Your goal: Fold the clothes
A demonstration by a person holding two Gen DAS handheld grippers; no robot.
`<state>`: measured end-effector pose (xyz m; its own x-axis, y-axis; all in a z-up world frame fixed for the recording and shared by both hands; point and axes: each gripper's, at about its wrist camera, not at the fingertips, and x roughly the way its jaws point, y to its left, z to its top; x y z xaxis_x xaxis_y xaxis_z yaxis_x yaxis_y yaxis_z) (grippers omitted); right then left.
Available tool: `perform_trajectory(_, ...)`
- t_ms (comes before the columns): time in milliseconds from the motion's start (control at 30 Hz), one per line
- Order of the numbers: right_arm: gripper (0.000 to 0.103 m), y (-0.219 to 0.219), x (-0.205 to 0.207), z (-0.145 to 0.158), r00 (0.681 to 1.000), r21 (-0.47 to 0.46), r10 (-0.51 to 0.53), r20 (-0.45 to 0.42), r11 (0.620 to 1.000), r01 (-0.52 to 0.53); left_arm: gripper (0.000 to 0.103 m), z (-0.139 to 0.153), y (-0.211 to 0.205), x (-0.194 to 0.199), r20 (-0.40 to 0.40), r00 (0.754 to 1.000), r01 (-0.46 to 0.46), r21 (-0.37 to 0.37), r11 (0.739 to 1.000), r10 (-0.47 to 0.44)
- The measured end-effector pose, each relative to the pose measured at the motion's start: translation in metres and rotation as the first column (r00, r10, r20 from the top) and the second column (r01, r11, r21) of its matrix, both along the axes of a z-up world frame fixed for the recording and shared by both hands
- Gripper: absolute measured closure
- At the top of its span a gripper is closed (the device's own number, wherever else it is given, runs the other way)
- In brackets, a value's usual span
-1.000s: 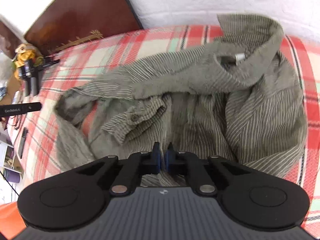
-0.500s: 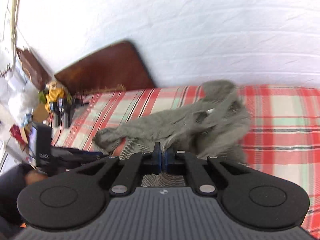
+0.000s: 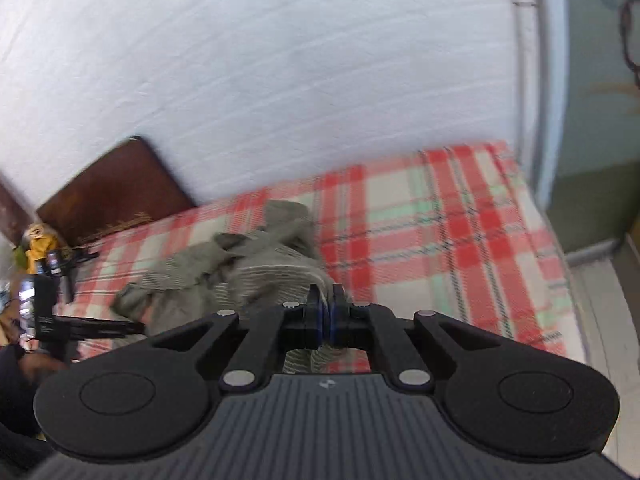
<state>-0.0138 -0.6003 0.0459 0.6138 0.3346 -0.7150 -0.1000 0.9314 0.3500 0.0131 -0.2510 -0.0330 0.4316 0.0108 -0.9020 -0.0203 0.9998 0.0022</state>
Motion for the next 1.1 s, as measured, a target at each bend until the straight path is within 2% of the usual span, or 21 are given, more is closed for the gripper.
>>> perform_trajectory(200,0.099,-0.032,-0.023,-0.072,0.979,0.047,-0.106,-0.175,0.992,0.116,0.055,0.0,-0.003,-0.003,-0.006,1.0,-0.002,0.031,1.0,0.003)
perform_trajectory(267,0.099,-0.034,-0.032,-0.098,0.964,0.049,-0.121,-0.236,0.989,0.136,0.055,0.0,-0.002,-0.006,-0.007,1.0,-0.001,0.039,0.999,0.002)
perform_trajectory(367,0.099,-0.041,-0.043,-0.133,0.934,0.099,-0.147,-0.325,0.977,0.188,0.055,0.0,-0.005,-0.009,0.001,1.0,0.011,0.057,0.998,-0.011)
perform_trajectory(467,0.099,-0.04,-0.049,-0.151,0.917,0.126,-0.143,-0.372,0.971,0.203,0.055,0.002,-0.012,-0.009,0.012,0.999,0.032,0.082,0.996,-0.033)
perform_trajectory(533,0.094,-0.041,-0.049,-0.153,0.912,0.106,-0.134,-0.387,0.976,0.188,0.055,0.003,-0.02,-0.008,0.017,0.999,0.043,0.088,0.995,-0.045)
perform_trajectory(600,0.075,-0.046,-0.048,-0.153,0.909,0.083,-0.134,-0.394,0.98,0.181,0.055,0.005,-0.03,-0.006,0.024,0.998,0.056,0.093,0.994,-0.058)
perform_trajectory(667,0.062,-0.061,-0.047,-0.146,0.911,0.081,-0.149,-0.386,0.978,0.194,0.055,0.007,-0.043,-0.001,0.033,0.997,0.073,0.104,0.992,-0.076)
perform_trajectory(767,0.06,-0.082,-0.041,-0.127,0.921,0.084,-0.168,-0.352,0.974,0.21,0.055,0.009,-0.068,0.007,0.049,0.992,0.109,0.146,0.983,-0.117)
perform_trajectory(800,0.06,-0.084,-0.036,-0.117,0.934,0.096,-0.151,-0.324,0.977,0.192,0.055,0.01,-0.077,0.01,0.054,0.99,0.12,0.162,0.979,-0.131)
perform_trajectory(867,0.057,-0.084,-0.021,-0.098,0.96,0.119,-0.104,-0.26,0.983,0.139,0.055,0.011,-0.096,0.016,0.062,0.986,0.142,0.19,0.971,-0.157)
perform_trajectory(933,0.048,-0.076,-0.002,-0.08,0.98,0.121,-0.043,-0.193,0.99,0.067,0.055,0.012,-0.112,0.023,0.069,0.981,0.165,0.212,0.963,-0.183)
perform_trajectory(967,0.044,-0.071,0.006,-0.073,0.986,0.119,-0.016,-0.166,0.992,0.036,0.055,0.012,-0.12,0.026,0.071,0.978,0.175,0.225,0.959,-0.195)
perform_trajectory(1100,0.044,-0.05,0.034,-0.057,0.992,0.132,0.082,-0.094,0.989,-0.069,0.055,0.006,-0.146,0.038,0.062,0.966,0.227,0.273,0.935,-0.253)
